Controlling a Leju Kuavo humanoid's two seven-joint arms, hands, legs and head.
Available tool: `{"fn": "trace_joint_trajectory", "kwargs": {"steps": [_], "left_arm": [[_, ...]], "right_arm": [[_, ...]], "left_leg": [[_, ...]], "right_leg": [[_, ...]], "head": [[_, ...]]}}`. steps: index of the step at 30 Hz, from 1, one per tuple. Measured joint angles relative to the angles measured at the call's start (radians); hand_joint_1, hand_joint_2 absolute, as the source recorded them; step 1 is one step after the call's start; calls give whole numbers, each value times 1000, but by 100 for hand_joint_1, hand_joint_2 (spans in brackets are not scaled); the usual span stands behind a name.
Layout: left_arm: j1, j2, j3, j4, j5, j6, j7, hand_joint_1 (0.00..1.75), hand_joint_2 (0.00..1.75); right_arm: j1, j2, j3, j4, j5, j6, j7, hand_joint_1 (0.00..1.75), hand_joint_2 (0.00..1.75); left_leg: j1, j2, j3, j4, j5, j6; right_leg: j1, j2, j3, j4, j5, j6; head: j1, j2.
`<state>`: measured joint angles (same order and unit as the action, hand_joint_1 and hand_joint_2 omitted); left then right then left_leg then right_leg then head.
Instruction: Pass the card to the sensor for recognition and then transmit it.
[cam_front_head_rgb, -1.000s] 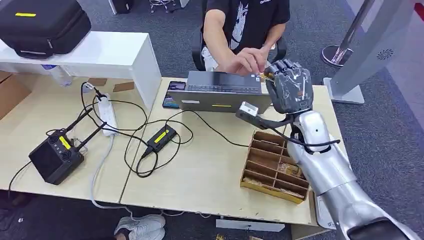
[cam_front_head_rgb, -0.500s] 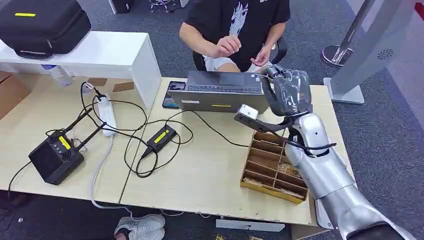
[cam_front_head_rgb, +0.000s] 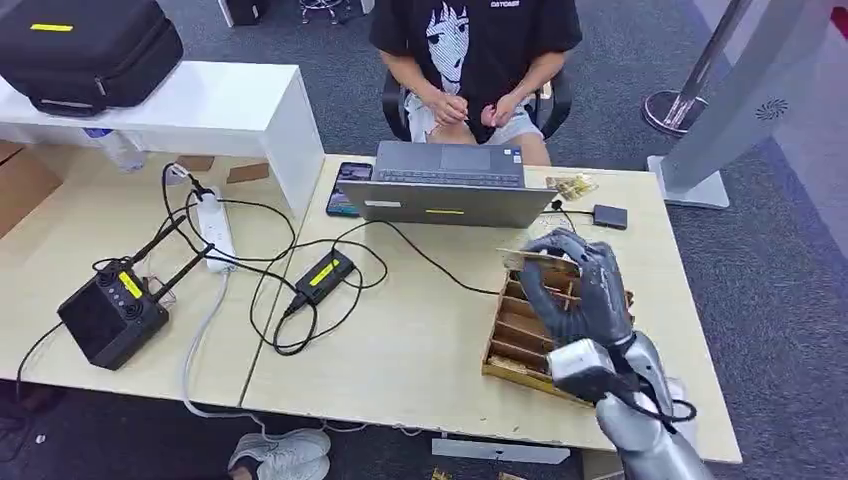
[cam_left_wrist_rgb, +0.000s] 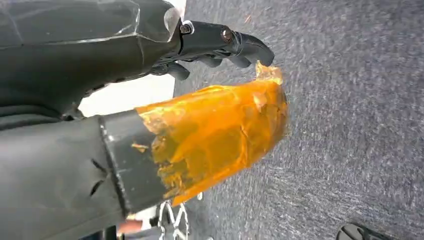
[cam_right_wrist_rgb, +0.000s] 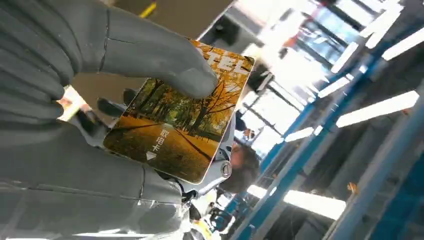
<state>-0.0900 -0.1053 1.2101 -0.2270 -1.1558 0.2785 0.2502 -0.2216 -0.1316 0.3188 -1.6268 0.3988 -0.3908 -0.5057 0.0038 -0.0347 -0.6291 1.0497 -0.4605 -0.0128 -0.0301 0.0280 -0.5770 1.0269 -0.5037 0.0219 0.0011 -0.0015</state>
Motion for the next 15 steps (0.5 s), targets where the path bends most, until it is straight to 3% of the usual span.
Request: {"fn": "trace_joint_trajectory", "kwargs": {"steps": [4, 9, 12, 15], "left_arm": [[3, -3, 26, 0, 29, 13, 4, 0, 0], [2, -6, 48, 0, 42, 24, 4, 0, 0], [3, -8, 55, 0, 44, 28, 9, 0, 0], [3, -12, 61, 0, 50, 34, 19, 0, 0]], "right_arm": [[232, 11, -66, -160, -17, -75, -97, 175, 175], [375, 24, -133, -283, 13, -139, -84, 175, 175], [421, 62, -209, -305, 211, -254, -24, 175, 175], [447, 153, -368, -329, 419, -302, 6, 175, 175]], "left_leg": [[0, -3, 0, 0, -3, 1], [0, -1, 1, 0, -4, 1], [0, -1, 1, 0, -4, 1], [0, -1, 1, 0, -4, 1]], "right_leg": [[0, -2, 3, -1, -3, 3], [0, -1, 3, -2, -3, 2], [0, -1, 3, -2, -3, 2], [0, -1, 4, -2, -3, 2]], "head": [[0, 0], [0, 0], [0, 0], [-1, 0]]}}
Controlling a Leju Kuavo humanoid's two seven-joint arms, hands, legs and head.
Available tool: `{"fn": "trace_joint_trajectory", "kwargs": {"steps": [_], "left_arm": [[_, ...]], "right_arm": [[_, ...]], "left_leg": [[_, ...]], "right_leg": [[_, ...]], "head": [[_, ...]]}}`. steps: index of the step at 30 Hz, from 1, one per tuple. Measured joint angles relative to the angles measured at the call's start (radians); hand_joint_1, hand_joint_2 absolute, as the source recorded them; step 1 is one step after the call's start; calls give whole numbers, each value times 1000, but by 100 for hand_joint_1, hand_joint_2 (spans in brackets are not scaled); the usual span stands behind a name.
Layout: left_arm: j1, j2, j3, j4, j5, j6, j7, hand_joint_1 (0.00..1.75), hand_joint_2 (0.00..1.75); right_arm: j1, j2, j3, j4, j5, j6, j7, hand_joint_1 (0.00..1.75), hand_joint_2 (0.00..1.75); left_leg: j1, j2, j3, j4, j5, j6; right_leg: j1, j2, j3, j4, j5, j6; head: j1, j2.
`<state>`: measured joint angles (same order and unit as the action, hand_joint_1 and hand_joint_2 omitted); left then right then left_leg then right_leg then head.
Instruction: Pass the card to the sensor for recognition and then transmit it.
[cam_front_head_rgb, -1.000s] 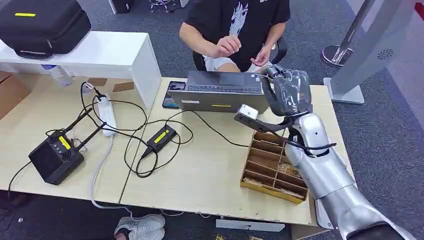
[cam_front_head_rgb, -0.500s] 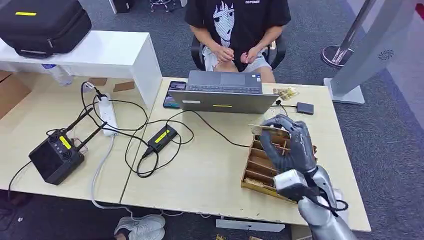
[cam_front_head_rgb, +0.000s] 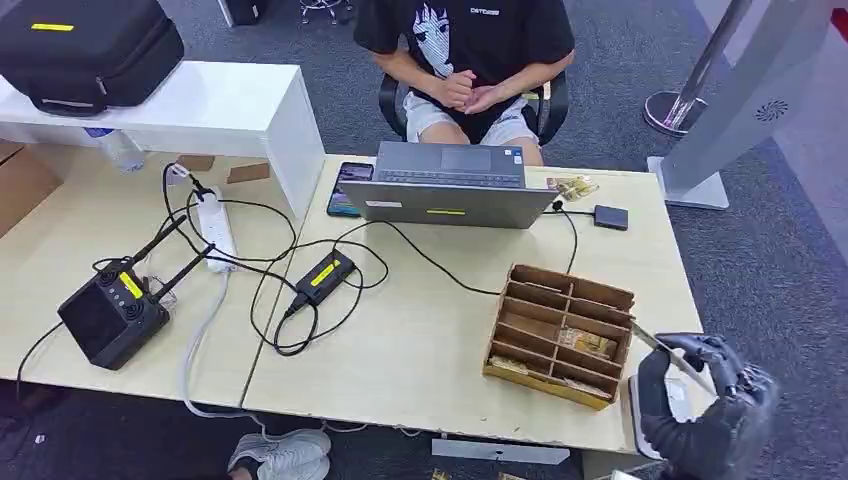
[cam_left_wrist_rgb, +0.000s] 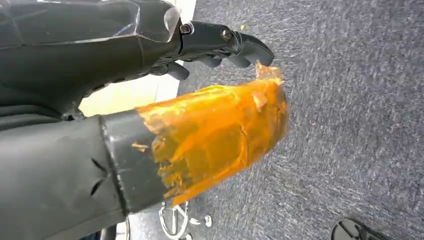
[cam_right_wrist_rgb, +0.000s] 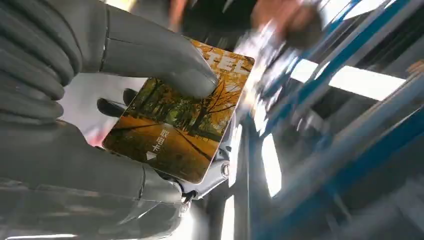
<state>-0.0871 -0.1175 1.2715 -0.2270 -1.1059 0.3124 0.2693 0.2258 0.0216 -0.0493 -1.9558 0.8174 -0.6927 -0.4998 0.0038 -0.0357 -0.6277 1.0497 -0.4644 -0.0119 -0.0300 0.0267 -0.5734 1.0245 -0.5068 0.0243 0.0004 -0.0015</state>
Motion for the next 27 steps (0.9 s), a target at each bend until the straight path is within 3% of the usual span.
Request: {"fn": "trace_joint_trajectory", "kwargs": {"steps": [3, 6, 12, 13, 17, 24, 27], "left_arm": [[0, -5, 6, 0, 6, 2, 2, 0, 0], [0, -9, 11, 0, 7, 3, 2, 0, 0], [0, -9, 16, 0, 7, 3, 2, 0, 0], [0, -10, 17, 0, 10, 3, 2, 0, 0], [0, -11, 24, 0, 20, 12, 9, 0, 0], [0, -14, 31, 0, 27, 14, 13, 0, 0], [-1, -14, 31, 0, 11, 10, 14, 0, 0]], "right_arm": [[25, 52, -135, -3, 57, -2, 60, 175, 175], [39, 78, -218, -3, 68, -3, 72, 175, 175], [46, 103, -280, -3, 73, -3, 84, 175, 175], [47, 105, -285, -3, 89, -3, 111, 175, 175], [57, 91, -293, 18, 70, 42, 336, 175, 175], [56, 13, -290, 106, 156, 233, 523, 175, 175], [16, -25, -244, 173, 258, 250, 595, 175, 175]], "left_leg": [[0, -1, 0, 0, 0, 0], [0, 0, 0, 0, 0, 0], [0, 0, 0, 0, 0, 0], [0, 0, 0, 0, 0, 0], [0, 0, 0, 0, 0, 0], [0, 0, 0, 0, 0, 1], [0, 1, 1, 0, 0, 1]], "right_leg": [[0, -1, 1, 0, 0, 0], [0, 0, 1, -1, 0, 0], [0, 0, 1, -1, 0, 0], [0, 0, 1, -1, 0, 0], [0, 0, 1, -1, 0, 0], [0, 0, 3, -2, 0, 0], [0, 1, 3, -2, 1, 1]], "head": [[1, 0], [1, 0], [0, 0], [0, 0], [1, 0], [1, 0], [1, 0]]}}
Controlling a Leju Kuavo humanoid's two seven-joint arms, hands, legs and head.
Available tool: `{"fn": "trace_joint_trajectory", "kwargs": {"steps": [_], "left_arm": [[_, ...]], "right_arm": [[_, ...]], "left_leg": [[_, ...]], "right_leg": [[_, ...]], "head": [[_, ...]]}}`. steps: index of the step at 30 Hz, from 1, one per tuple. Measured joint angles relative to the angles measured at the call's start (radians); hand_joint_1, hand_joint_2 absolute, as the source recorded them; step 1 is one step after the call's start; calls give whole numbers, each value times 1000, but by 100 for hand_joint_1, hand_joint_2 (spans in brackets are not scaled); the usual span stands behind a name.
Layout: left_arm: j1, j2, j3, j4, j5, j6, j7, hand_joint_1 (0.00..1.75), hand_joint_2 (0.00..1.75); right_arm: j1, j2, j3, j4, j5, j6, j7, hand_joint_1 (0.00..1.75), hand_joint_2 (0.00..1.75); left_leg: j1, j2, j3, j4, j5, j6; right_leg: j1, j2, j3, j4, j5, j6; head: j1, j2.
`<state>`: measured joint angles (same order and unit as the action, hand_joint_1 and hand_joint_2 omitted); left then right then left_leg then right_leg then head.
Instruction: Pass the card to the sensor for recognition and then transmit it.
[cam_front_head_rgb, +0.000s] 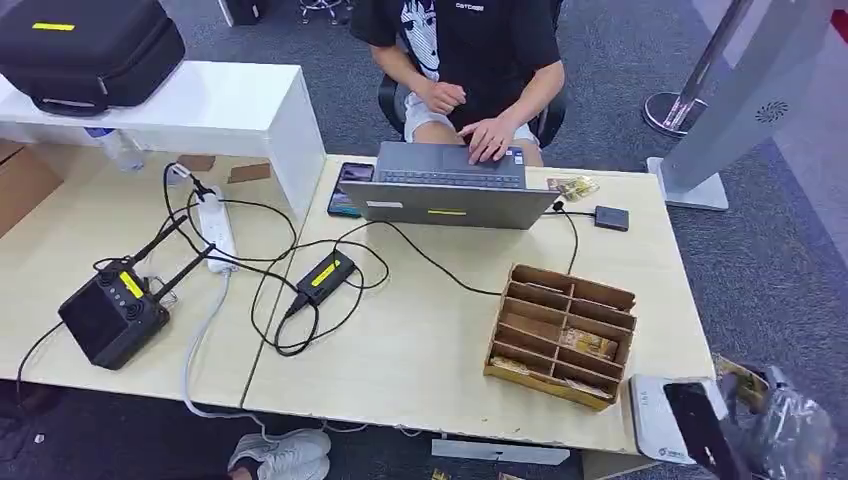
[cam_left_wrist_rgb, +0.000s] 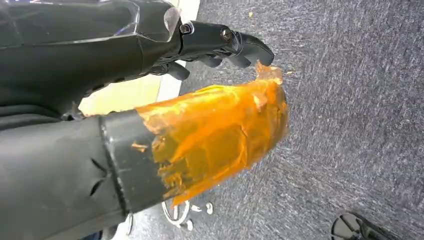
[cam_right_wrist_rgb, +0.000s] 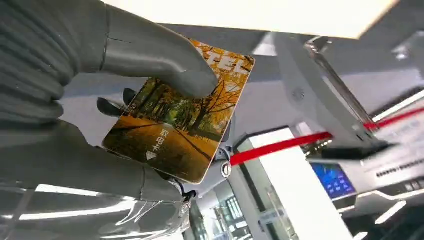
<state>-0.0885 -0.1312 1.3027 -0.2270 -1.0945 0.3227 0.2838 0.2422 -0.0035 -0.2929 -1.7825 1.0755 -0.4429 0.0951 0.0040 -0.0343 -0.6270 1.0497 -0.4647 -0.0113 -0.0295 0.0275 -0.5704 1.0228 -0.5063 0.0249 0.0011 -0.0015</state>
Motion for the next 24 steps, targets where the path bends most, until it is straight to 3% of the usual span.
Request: {"fn": "trace_joint_trajectory", "kwargs": {"steps": [4, 11, 24], "left_arm": [[-6, 0, 0, 0, -19, -9, 3, 0, 0], [-6, 2, -2, 0, -29, -12, 6, 0, 0], [-5, 5, -3, 0, -24, -12, 7, 0, 0]], "right_arm": [[-103, -37, 125, 139, 94, 3, 84, 175, 175], [-214, -65, 278, 300, 139, -18, 143, 175, 175], [-244, -88, 330, 344, 151, -44, 177, 175, 175]], "left_leg": [[0, 1, 3, 0, 0, 0], [1, 1, 3, 0, 1, 0], [1, 1, 4, 0, 1, 0]], "right_leg": [[0, 2, 1, 0, 0, 0], [1, 2, 2, 0, 0, 0], [1, 2, 3, 0, 1, 0]], "head": [[0, 0], [0, 0], [0, 0]]}}
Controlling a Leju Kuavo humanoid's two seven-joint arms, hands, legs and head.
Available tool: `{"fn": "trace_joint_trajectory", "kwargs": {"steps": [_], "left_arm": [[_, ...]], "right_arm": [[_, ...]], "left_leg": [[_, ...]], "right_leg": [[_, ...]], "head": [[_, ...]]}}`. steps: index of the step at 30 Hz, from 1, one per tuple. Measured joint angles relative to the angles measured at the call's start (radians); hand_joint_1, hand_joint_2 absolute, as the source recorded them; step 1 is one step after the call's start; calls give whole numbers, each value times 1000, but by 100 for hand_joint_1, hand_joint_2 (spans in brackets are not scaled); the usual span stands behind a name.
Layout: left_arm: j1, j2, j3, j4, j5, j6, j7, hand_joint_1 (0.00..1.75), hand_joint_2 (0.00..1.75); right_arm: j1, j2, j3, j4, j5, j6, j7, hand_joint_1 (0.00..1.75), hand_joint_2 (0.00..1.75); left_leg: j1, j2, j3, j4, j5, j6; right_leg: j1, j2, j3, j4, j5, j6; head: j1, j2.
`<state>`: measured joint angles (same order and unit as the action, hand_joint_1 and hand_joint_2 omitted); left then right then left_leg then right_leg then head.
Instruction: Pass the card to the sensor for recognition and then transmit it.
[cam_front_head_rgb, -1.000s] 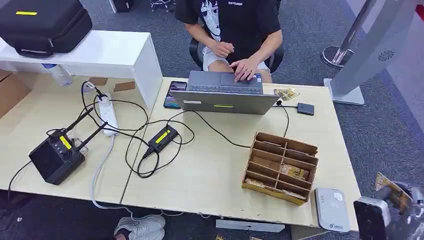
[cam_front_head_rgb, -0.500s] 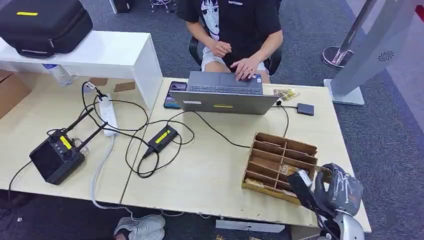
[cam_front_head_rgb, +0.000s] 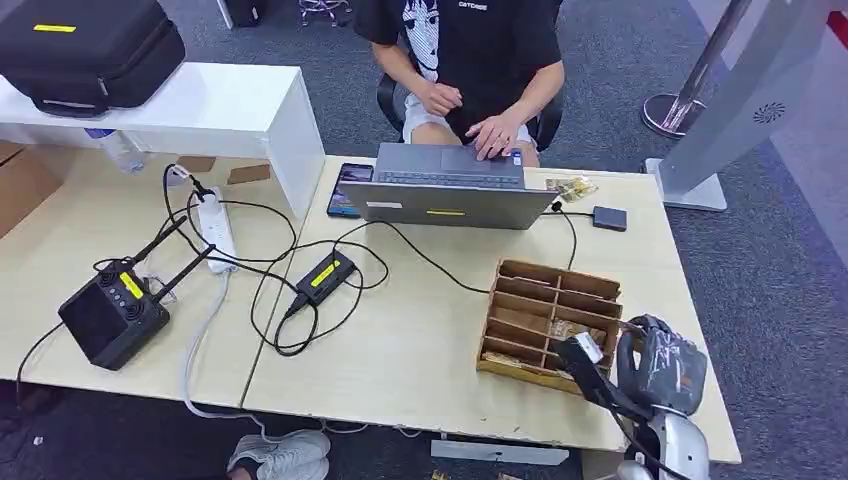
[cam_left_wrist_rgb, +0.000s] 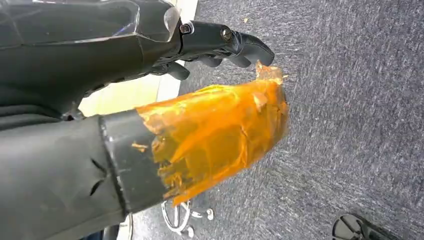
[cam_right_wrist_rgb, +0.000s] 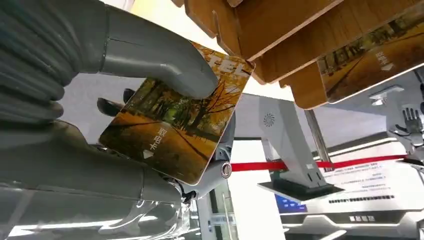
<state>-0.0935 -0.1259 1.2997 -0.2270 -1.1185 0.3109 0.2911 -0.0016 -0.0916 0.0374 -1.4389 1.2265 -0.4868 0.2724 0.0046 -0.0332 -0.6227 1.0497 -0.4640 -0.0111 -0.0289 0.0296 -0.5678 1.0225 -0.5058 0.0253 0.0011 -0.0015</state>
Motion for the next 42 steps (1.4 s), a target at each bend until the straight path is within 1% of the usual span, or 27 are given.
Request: {"fn": "trace_joint_trajectory", "kwargs": {"steps": [8, 17, 26, 30, 33, 39, 42], "left_arm": [[1, 0, 0, 0, 10, 1, 0, 0, 0], [2, 0, 0, 0, 16, 4, 0, 0, 0], [2, 0, 0, 0, 22, 4, 1, 0, 0], [2, 0, 0, 0, 24, 5, 2, 0, 0], [3, 0, 0, 0, 27, 9, 2, 0, 0], [3, 0, 0, 0, 28, 11, 2, 0, 0], [2, 0, 0, 0, 28, 11, 2, 0, 0]], "right_arm": [[49, -18, -29, -31, -34, -13, 4, 175, 175], [98, -37, -102, -69, -78, -11, -14, 175, 175], [127, -56, -153, -84, -88, 39, -22, 175, 175], [135, -69, -169, -81, -99, 109, -10, 175, 175], [142, -84, -177, -78, -113, 145, -7, 175, 175], [143, -96, -179, -73, -121, 170, -23, 175, 175], [143, -100, -178, -70, -134, 167, -32, 175, 175]], "left_leg": [[0, 0, 0, 0, 0, 0], [0, -1, -1, 0, 0, 0], [0, 0, -1, 0, 0, 0], [0, -1, -1, 0, 0, 0], [0, -1, -1, 0, -1, 1], [0, -1, -1, 0, -1, 1], [0, -1, -1, 0, -1, 1]], "right_leg": [[0, 0, 0, 0, 0, 0], [0, -1, 0, 0, 0, 0], [0, 0, 0, 0, 0, 0], [0, -1, 0, 0, 0, 0], [0, -1, 0, 0, 0, 0], [0, -1, 0, 0, 0, 0], [0, -1, 0, 0, 0, 0]], "head": [[0, 0], [0, 0], [0, 0], [0, 0], [0, 0], [0, 0], [0, 0]]}}
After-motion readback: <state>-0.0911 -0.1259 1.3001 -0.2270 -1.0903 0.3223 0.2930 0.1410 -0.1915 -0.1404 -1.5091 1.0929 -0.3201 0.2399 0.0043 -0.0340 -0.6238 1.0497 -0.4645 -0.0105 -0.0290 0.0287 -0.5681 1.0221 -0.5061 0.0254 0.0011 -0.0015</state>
